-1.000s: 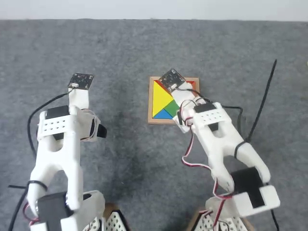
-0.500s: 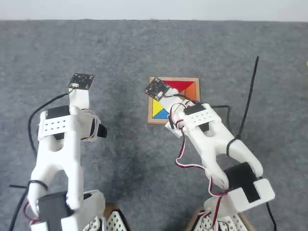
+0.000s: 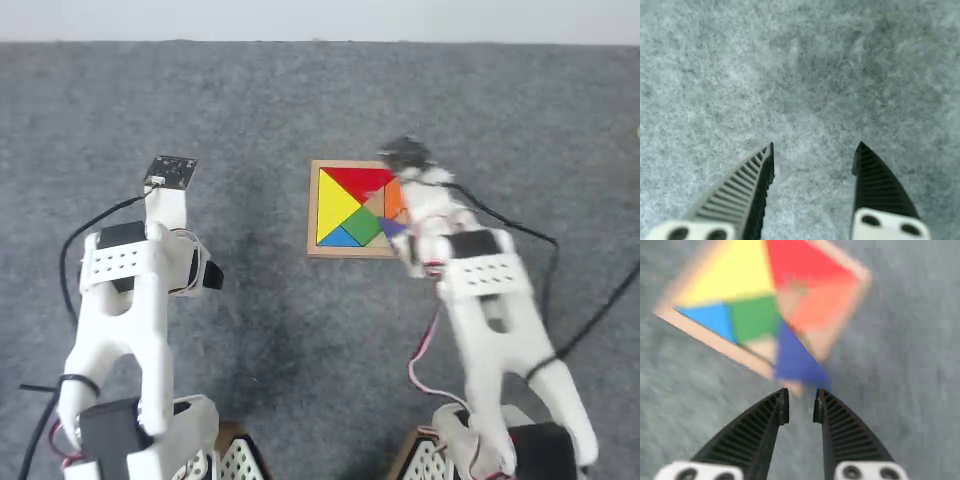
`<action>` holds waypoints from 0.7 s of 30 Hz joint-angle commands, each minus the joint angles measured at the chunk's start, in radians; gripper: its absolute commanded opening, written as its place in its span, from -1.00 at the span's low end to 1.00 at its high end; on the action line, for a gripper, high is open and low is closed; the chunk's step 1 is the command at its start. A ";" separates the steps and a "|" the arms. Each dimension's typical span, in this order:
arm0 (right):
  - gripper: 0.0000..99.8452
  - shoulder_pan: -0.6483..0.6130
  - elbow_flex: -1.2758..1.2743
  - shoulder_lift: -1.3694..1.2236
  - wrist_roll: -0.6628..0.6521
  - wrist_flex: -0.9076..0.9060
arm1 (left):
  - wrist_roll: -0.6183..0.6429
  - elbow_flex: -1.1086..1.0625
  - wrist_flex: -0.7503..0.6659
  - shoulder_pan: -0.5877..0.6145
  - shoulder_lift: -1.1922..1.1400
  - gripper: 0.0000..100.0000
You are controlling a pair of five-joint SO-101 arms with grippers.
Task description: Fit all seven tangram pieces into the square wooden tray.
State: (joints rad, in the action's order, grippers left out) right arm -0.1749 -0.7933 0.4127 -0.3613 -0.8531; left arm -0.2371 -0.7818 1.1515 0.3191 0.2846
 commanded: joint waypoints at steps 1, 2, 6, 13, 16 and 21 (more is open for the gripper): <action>-0.79 0.051 -0.037 0.036 -0.049 -0.013 | -0.012 0.008 -0.035 0.002 0.041 -0.50; -0.79 0.047 -0.040 0.019 -0.058 -0.013 | -0.012 0.008 -0.035 0.002 0.041 -0.50; -0.79 0.053 -0.018 -0.073 -0.058 0.004 | -0.012 0.007 -0.031 0.003 0.041 -0.50; -0.79 0.070 0.055 -0.262 -0.057 0.107 | -0.012 -0.004 -0.035 0.002 0.041 -0.50; -0.79 0.067 0.127 -0.325 -0.057 0.107 | -0.012 -0.004 -0.035 0.002 0.041 -0.50; -0.79 0.071 0.245 -0.435 -0.063 0.105 | -0.012 -0.005 -0.035 0.002 0.041 -0.50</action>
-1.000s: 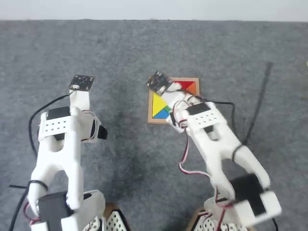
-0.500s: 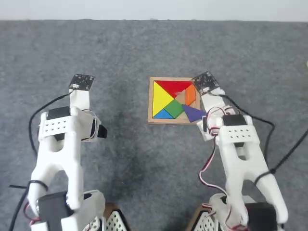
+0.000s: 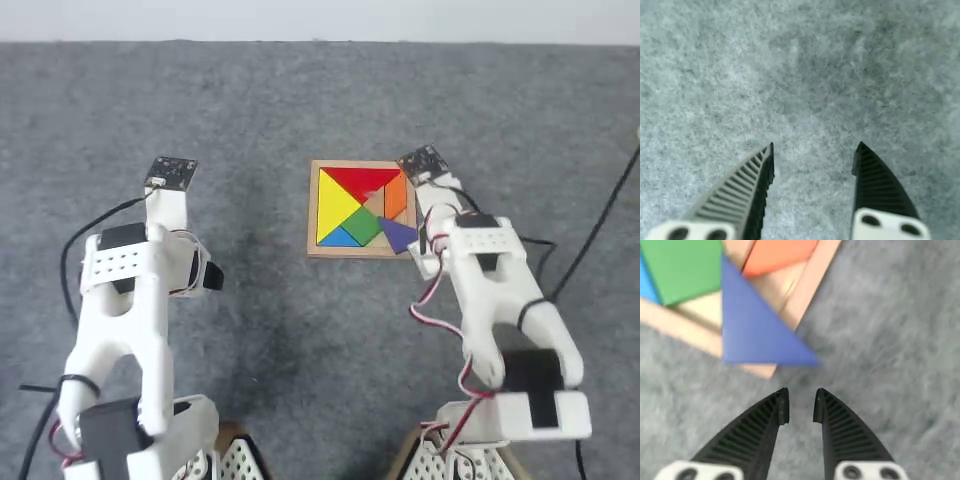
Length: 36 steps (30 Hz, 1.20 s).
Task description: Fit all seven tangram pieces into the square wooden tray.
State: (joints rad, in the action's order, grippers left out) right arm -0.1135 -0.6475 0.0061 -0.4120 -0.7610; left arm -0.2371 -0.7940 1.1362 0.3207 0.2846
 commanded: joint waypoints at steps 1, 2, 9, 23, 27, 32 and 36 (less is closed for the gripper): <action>-0.79 0.010 0.121 -0.053 -0.012 0.013 | -0.012 0.007 -0.020 0.000 0.041 -0.50; -0.79 0.010 0.141 -0.074 -0.012 0.013 | -0.012 0.007 -0.020 0.000 0.041 -0.50; -0.79 0.010 0.265 -0.180 -0.014 0.013 | -0.012 0.007 -0.020 0.000 0.041 -0.50; -0.79 -0.013 0.480 -0.332 -0.014 0.004 | -0.012 0.007 -0.020 0.000 0.041 -0.50; -0.79 -0.035 0.526 -0.374 -0.014 0.004 | -0.012 0.007 -0.021 0.000 0.041 -0.50; -0.79 -0.074 0.551 -0.378 -0.009 0.004 | -0.012 0.007 -0.021 -0.002 0.041 -0.50; -0.79 -0.091 0.552 -0.367 -0.005 -0.022 | -0.012 0.007 -0.021 -0.002 0.041 -0.50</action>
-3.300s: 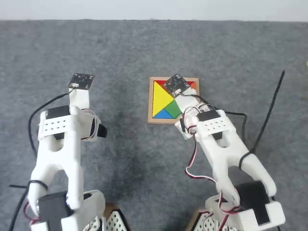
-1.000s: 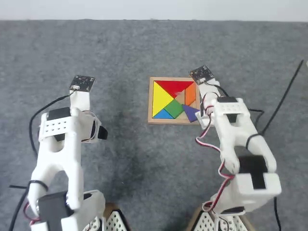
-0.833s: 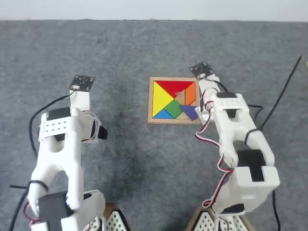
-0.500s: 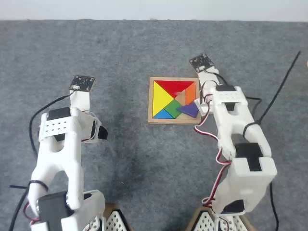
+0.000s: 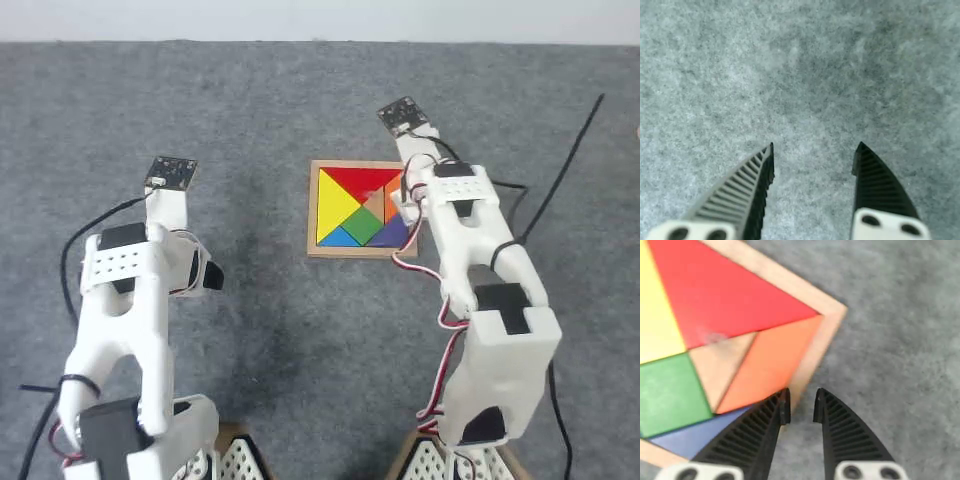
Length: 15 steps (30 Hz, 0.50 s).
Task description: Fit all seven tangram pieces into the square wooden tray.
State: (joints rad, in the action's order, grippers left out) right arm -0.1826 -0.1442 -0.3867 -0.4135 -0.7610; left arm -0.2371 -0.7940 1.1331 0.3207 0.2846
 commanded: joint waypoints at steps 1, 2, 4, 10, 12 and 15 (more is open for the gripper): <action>-0.79 -0.019 0.046 0.042 0.000 -0.042 | -0.012 0.007 -0.018 -0.002 0.041 -0.50; -0.79 -0.016 0.043 0.065 0.017 -0.061 | -0.012 0.007 -0.018 -0.002 0.041 -0.50; -0.79 -0.016 0.025 0.116 0.044 -0.091 | -0.012 0.007 -0.018 -0.002 0.041 -0.50; -0.79 -0.042 -0.140 0.239 0.054 -0.097 | -0.009 0.005 -0.017 -0.002 0.043 -0.50; -0.80 -0.038 -0.195 0.297 0.055 -0.097 | -0.005 0.005 -0.015 -0.002 0.054 -0.51; -0.88 -0.039 -0.304 0.430 0.055 -0.073 | 0.041 -0.010 -0.035 0.000 0.114 -0.51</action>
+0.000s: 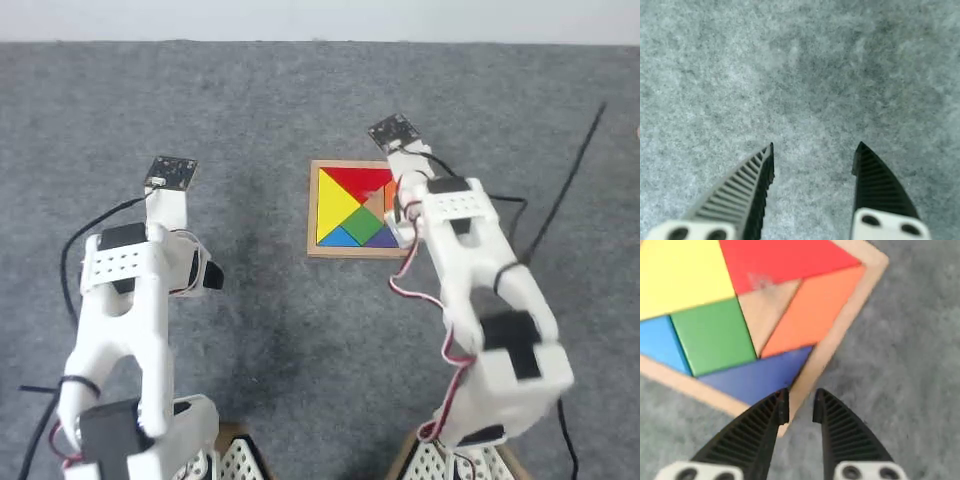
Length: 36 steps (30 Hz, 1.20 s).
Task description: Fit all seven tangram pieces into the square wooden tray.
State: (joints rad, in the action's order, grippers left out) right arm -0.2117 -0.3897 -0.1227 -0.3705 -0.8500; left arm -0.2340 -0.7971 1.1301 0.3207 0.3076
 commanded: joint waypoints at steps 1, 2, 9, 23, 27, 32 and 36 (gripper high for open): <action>-0.91 -0.010 -0.106 0.217 0.012 0.031 | 0.051 -0.027 -0.043 0.000 0.132 -0.51; -0.93 -0.012 -0.157 0.269 0.012 0.045 | 0.052 -0.054 -0.055 -0.002 0.183 -0.51; -0.98 0.035 -0.427 0.595 0.009 0.021 | 0.052 -0.314 -0.080 -0.084 0.611 -0.51; -0.98 0.084 -0.916 1.171 0.009 -0.019 | 0.009 -0.684 -0.094 -0.103 1.197 -0.51; -0.98 0.085 -1.039 1.325 0.002 -0.033 | 0.011 -0.786 -0.094 -0.106 1.350 -0.51; -0.98 0.085 -1.069 1.495 0.002 -0.185 | 0.012 -0.888 -0.069 -0.103 1.531 -0.51; -0.98 0.085 -1.180 1.627 0.002 -0.199 | 0.012 -0.885 -0.046 -0.109 1.496 -0.51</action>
State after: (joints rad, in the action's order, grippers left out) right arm -0.1366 -1.5236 1.4131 -0.3690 -1.0388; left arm -0.2125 -1.6916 1.0671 0.2209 1.7990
